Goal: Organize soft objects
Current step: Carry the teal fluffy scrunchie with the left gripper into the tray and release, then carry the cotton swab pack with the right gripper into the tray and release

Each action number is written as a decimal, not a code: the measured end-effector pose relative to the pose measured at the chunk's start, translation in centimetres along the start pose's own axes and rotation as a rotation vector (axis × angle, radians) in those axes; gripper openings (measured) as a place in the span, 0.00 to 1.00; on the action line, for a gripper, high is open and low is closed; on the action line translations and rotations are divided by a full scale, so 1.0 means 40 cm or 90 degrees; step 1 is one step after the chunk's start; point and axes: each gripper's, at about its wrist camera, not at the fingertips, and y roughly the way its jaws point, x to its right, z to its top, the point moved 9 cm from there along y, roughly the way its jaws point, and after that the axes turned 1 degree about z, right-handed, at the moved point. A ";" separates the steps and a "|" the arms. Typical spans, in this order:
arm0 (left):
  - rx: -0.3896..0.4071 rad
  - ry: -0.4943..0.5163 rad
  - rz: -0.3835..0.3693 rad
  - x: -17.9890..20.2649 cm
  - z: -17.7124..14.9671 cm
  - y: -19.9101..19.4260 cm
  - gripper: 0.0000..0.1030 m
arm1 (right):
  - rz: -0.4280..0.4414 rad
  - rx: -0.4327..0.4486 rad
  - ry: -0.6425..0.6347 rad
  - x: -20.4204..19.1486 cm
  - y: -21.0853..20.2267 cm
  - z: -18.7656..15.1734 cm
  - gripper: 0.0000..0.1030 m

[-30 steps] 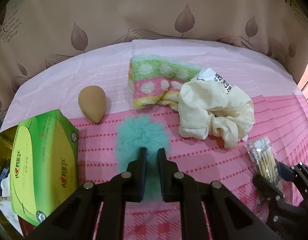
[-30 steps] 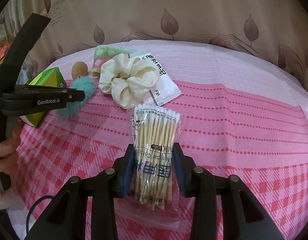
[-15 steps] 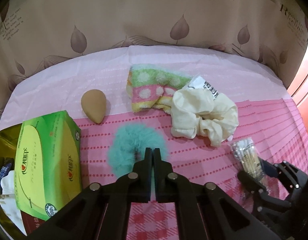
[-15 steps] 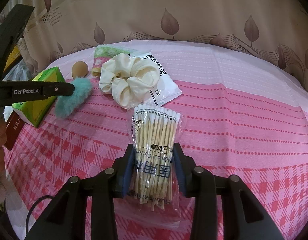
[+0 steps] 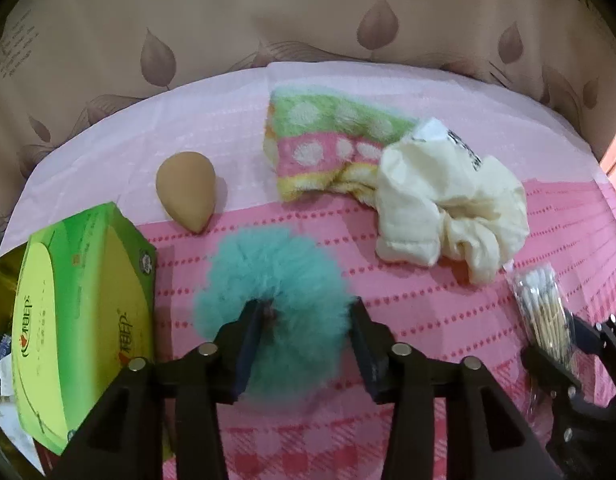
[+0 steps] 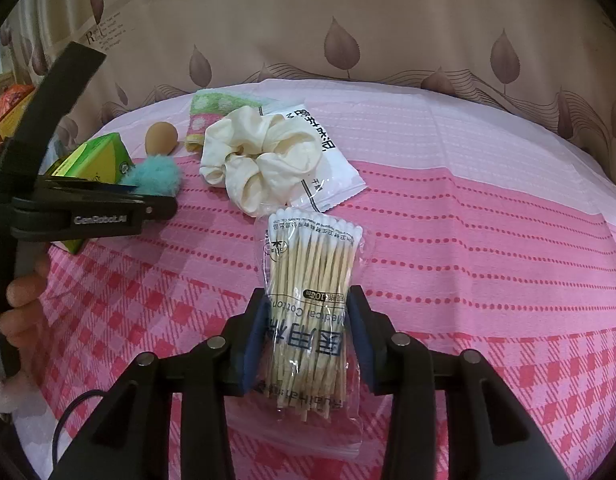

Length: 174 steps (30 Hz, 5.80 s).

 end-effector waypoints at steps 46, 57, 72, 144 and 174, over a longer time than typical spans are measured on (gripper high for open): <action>0.061 -0.087 0.049 -0.260 -0.007 -0.284 0.11 | -0.003 -0.001 -0.004 -0.015 0.003 -0.002 0.40; 0.040 -0.141 0.119 -0.469 -0.034 -0.293 0.11 | -0.004 -0.002 -0.005 -0.014 0.002 -0.001 0.40; -0.011 -0.205 0.184 -0.690 -0.081 -0.225 0.12 | -0.005 -0.002 -0.006 -0.016 0.002 -0.001 0.40; 0.097 -0.283 0.255 -0.702 -0.308 -0.400 0.40 | -0.005 0.038 -0.046 -0.066 -0.134 0.030 0.26; 0.103 -0.426 0.240 -0.810 -0.353 -0.413 0.41 | 0.212 -0.013 -0.242 -0.874 0.070 0.242 0.26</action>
